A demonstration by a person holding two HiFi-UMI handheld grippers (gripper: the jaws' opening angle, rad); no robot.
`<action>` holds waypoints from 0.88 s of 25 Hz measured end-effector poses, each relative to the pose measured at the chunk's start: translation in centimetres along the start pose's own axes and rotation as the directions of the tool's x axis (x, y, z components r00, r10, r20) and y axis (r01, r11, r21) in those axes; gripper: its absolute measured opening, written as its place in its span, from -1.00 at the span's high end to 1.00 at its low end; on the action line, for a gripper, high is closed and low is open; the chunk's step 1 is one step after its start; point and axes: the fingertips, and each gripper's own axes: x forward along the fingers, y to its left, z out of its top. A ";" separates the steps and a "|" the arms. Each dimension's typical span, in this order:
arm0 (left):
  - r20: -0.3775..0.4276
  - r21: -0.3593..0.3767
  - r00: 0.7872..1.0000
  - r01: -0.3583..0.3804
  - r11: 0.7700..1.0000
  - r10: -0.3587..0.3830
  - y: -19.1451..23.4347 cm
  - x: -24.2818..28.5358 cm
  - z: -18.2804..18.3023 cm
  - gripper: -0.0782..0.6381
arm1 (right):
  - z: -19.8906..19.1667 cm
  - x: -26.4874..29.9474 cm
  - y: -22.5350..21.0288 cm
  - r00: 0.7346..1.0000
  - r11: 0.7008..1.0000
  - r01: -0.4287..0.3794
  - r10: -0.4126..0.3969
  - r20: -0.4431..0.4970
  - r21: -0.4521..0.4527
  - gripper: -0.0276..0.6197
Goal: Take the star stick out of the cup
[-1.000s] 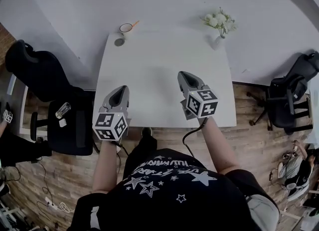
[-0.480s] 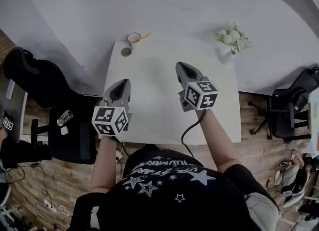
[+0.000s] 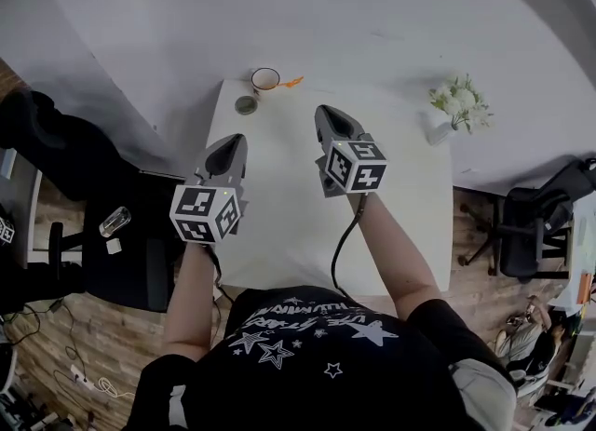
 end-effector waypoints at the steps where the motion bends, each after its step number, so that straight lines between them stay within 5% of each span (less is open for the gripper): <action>1: -0.002 -0.004 1.000 -0.002 1.000 0.002 0.5 0.3 0.0 0.77 | -0.4 0.8 0.1 1.000 1.000 -0.005 0.005 -0.011 0.001 0.76; 9: -0.030 -0.035 1.000 -0.011 0.999 0.010 3.2 2.7 -1.2 0.77 | -3.0 6.8 1.0 0.996 0.999 -0.032 0.034 -0.085 0.026 0.23; 22: -0.062 -0.066 0.998 -0.011 0.998 0.007 5.8 5.6 -2.9 0.77 | -3.7 12.3 0.4 0.996 0.999 0.031 -0.033 -0.080 -0.020 0.40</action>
